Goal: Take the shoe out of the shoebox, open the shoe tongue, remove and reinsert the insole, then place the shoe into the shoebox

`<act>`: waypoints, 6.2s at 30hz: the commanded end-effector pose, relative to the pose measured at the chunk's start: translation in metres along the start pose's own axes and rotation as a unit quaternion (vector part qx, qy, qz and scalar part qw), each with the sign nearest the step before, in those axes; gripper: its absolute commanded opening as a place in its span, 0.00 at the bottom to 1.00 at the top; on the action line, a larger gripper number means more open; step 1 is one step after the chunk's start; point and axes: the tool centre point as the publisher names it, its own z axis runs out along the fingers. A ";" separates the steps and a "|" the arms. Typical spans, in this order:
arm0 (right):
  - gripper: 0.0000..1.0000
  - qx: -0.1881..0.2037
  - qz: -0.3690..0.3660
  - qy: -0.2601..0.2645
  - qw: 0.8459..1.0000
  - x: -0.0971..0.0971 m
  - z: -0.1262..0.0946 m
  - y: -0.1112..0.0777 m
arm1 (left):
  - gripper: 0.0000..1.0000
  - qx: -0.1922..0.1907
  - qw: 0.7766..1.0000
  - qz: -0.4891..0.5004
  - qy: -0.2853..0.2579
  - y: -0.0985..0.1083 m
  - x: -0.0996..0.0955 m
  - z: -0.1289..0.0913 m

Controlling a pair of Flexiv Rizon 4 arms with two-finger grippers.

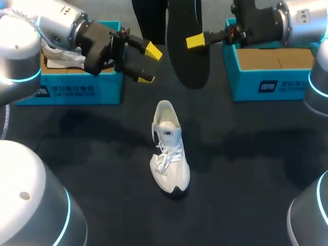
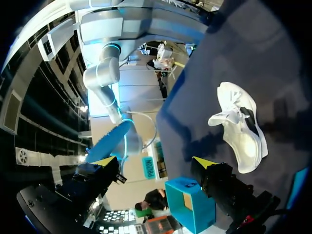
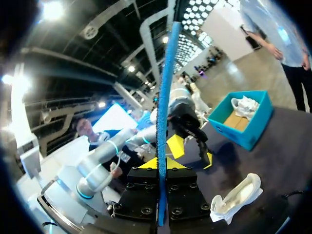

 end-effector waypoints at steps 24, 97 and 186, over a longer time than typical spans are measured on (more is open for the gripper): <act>0.00 -0.005 -0.073 0.007 0.997 -0.037 0.014 0.007 | 1.00 0.008 1.000 0.003 0.014 0.006 0.010 -0.005; 0.00 -0.033 -0.110 0.015 0.993 -0.228 0.057 -0.052 | 1.00 -0.039 0.980 -0.184 0.059 0.006 0.179 -0.025; 0.00 -0.034 -0.062 -0.019 0.997 -0.245 0.077 -0.142 | 1.00 -0.034 0.904 -0.414 0.104 -0.007 0.168 -0.022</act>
